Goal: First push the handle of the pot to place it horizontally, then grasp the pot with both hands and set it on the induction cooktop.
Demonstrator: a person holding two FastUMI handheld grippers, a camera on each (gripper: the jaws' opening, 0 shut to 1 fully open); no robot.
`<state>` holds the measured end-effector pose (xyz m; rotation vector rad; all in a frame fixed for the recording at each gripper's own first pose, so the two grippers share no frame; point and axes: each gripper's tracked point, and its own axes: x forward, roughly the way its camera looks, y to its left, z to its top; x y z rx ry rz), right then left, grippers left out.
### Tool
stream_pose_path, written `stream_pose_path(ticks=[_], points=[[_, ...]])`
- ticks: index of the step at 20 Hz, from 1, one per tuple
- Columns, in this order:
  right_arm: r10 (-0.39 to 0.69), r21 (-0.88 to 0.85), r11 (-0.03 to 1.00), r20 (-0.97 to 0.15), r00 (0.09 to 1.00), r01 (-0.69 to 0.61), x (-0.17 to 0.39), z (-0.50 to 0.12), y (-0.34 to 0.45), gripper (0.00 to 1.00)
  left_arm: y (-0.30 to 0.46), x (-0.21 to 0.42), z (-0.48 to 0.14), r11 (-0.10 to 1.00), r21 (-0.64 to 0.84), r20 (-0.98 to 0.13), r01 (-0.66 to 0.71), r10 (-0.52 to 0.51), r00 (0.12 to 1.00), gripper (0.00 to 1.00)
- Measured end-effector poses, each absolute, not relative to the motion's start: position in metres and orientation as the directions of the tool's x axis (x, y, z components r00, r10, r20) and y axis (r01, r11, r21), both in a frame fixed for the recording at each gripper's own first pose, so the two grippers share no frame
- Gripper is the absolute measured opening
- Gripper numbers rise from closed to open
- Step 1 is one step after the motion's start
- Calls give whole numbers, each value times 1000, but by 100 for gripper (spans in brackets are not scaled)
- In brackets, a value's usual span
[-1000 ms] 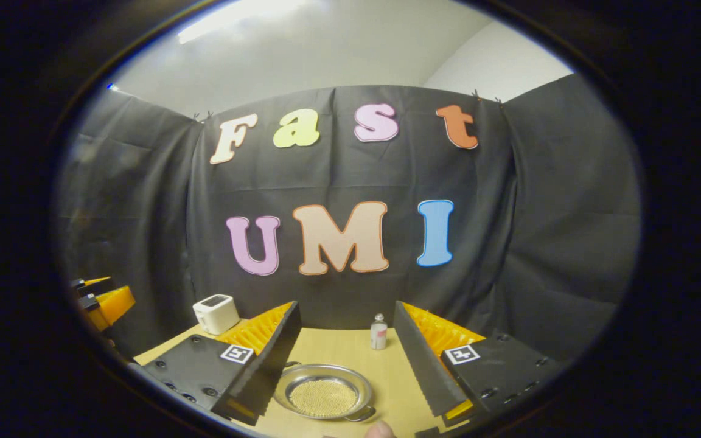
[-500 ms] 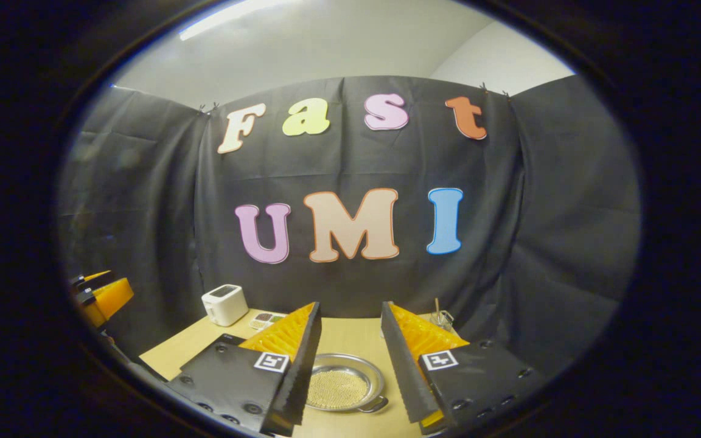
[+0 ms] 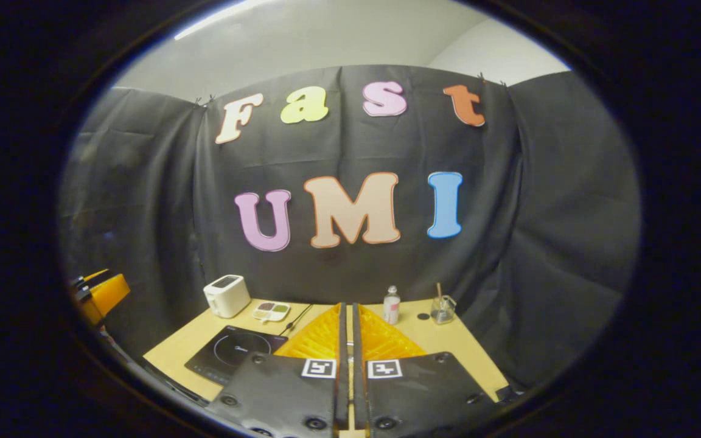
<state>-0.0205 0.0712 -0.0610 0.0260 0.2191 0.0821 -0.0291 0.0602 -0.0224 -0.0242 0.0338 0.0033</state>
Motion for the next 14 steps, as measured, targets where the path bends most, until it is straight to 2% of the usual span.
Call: stream_pose_path(ticks=[1, 2, 7, 8, 9, 10, 11, 12, 14], points=[[88, 43, 996, -240, 967, -80, -14, -70, 70, 0, 59, -25, -26, 1000, -26, -42, -5, 4, 999, 91], [103, 50, 994, -266, 958, -93, -13, -81, 68, 3, 58, -21, -30, 1000, -25, -49, -5, 4, 999, 93], [179, 116, 983, -379, 908, -145, 7, -136, 66, 0, 58, 5, -40, 1000, -4, -80, -26, 25, 996, 91], [189, 129, 980, -398, 898, -149, 14, -145, 65, 0, 55, 11, -40, 1000, -3, -81, -29, 29, 996, 93], [198, 136, 979, -420, 886, -155, 20, -158, 63, 1, 53, 17, -42, 1000, 2, -85, -31, 31, 996, 91], [206, 137, 977, -445, 871, -161, 26, -172, 62, 2, 51, 25, -44, 999, 8, -92, -34, 34, 995, 93], [213, 134, 976, -474, 855, -169, 30, -187, 60, 3, 48, 31, -48, 999, 16, -103, -36, 38, 994, 92], [223, 132, 975, -502, 835, -181, 34, -201, 59, 0, 45, 39, -51, 999, 21, -110, -38, 41, 993, 95], [242, 125, 970, -549, 800, -208, 39, -226, 57, 2, 39, 54, -56, 999, 28, -125, -45, 48, 991, 93]])
